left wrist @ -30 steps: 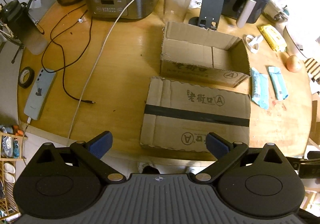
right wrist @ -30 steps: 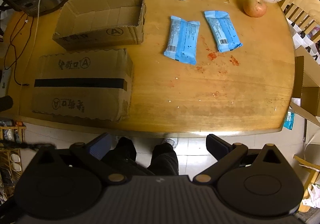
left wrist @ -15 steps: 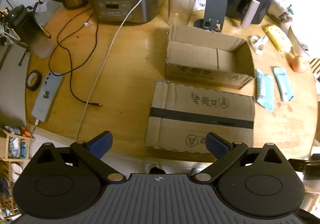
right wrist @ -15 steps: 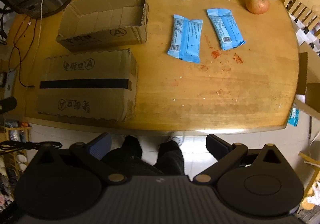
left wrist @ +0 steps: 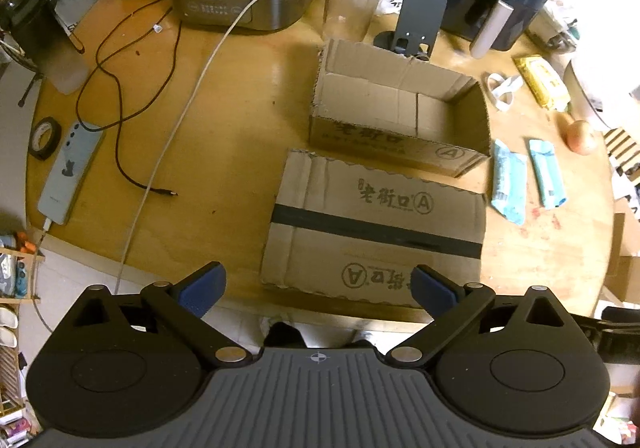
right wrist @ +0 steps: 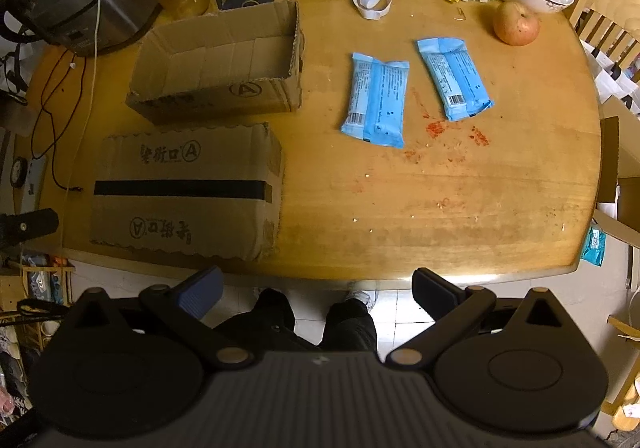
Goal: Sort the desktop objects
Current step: 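Move the right tool over the table toward the two blue packets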
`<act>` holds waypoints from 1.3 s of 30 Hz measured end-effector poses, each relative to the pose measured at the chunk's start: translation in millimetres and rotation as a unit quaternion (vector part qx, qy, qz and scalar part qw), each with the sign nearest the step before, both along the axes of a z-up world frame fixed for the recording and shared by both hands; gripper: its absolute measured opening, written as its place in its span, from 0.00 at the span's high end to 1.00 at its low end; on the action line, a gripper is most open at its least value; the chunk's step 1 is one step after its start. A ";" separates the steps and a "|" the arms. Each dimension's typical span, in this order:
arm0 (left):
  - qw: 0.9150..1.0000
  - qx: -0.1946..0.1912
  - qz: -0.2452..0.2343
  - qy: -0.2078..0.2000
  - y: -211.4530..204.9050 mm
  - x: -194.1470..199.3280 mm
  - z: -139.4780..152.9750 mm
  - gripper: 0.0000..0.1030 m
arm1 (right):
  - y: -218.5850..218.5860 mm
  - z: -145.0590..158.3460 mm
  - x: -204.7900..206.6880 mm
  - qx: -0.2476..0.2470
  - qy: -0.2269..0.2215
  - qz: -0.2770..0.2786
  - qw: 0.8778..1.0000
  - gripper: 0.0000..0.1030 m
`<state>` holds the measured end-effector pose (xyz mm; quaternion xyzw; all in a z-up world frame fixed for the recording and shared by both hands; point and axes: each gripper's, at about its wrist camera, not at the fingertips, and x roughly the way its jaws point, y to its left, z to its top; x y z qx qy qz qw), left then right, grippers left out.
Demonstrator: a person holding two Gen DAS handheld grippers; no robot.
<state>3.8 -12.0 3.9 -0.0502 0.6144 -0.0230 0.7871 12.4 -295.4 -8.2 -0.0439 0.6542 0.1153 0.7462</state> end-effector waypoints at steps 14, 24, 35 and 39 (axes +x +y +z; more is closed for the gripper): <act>1.000 0.021 -0.016 0.004 -11.7 4.9 1.4 0.02 | 0.7 -2.1 3.4 -0.010 0.000 0.004 1.000 0.00; 0.999 0.027 -0.032 0.007 -25.4 5.2 0.4 0.02 | -5.9 -4.6 7.0 -0.015 -0.001 0.002 1.000 0.00; 0.999 0.029 -0.044 0.007 -40.7 6.5 0.6 0.02 | -20.7 -8.3 9.1 -0.021 0.000 -0.004 1.000 0.00; 0.998 0.030 -0.048 0.008 -47.5 5.5 0.3 0.02 | -26.8 -8.6 9.3 -0.022 0.000 -0.006 1.000 0.00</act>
